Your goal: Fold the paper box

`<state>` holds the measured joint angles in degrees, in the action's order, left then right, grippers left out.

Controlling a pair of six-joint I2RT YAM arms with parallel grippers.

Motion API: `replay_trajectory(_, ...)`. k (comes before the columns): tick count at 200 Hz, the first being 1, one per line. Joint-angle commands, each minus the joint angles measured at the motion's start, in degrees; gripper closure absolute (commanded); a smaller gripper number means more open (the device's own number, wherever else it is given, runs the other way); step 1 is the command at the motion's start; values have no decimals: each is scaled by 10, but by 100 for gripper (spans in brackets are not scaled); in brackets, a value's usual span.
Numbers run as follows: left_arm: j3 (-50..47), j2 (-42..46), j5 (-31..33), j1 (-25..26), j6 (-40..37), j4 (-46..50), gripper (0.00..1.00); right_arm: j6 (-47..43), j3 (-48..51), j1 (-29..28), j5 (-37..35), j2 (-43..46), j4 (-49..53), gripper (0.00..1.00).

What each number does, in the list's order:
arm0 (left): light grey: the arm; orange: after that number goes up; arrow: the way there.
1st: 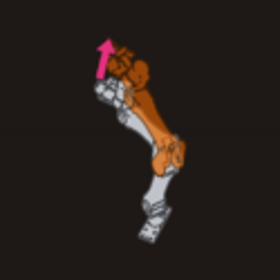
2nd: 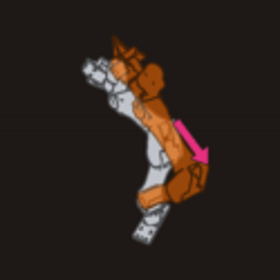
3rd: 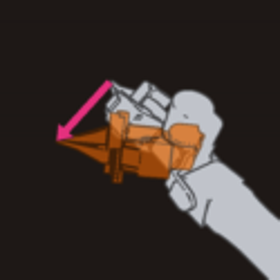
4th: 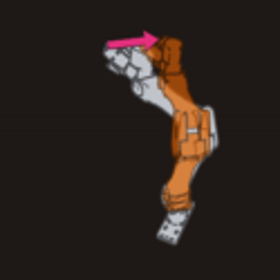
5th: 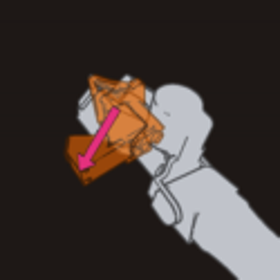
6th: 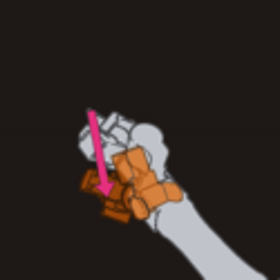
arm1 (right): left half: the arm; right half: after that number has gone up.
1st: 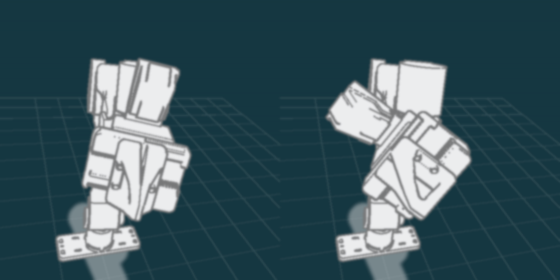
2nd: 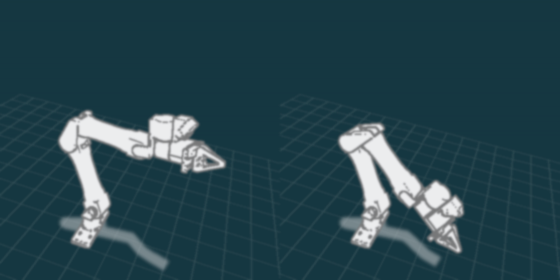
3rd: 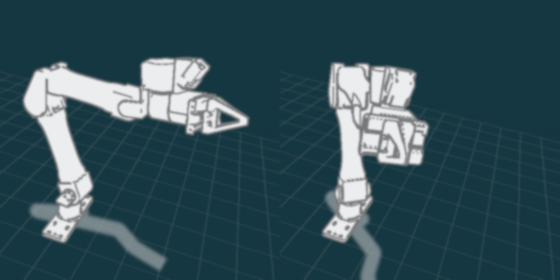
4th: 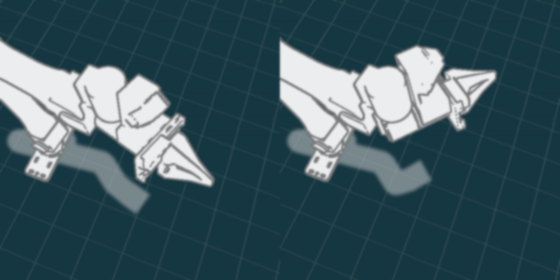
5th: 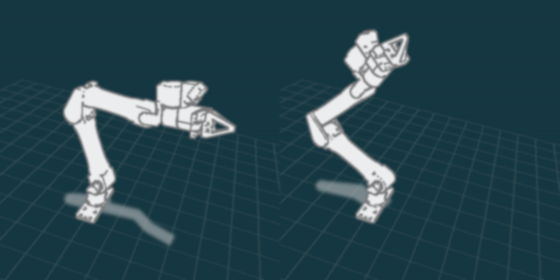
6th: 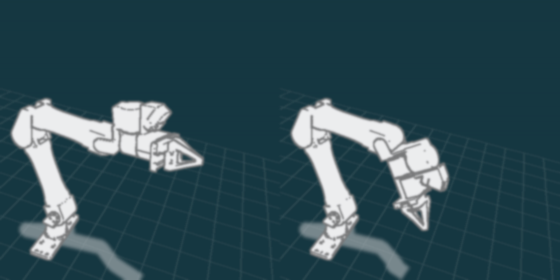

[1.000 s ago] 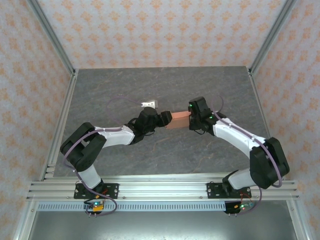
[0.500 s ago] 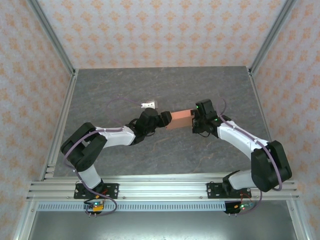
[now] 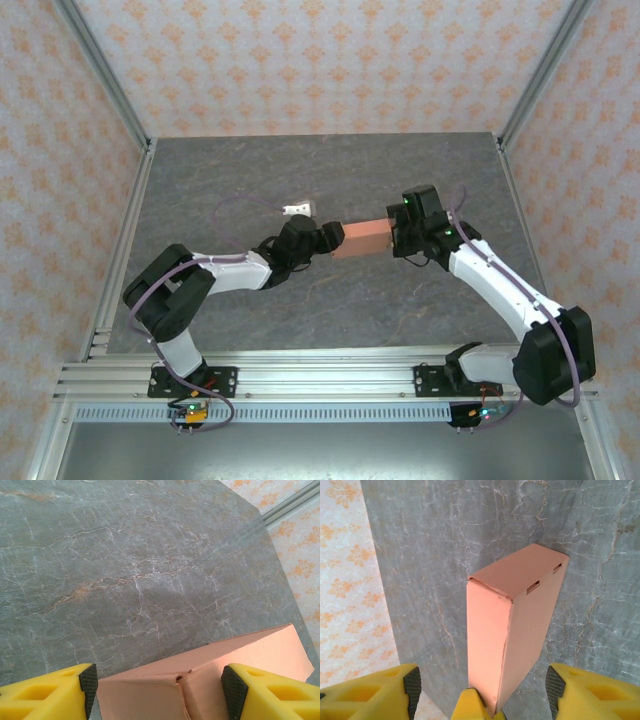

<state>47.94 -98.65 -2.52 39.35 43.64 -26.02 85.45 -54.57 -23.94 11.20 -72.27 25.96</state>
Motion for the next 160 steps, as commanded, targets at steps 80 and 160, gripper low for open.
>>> replay_trajectory(80, 19, -25, -62, -11, -27, 50, 29, -21, -45, -33, 91, -141, -57, 18)
replay_trajectory(160, 68, 86, -119, -43, -85, 109, 26, 3, 1, -39, 93, -199, -124, 26)
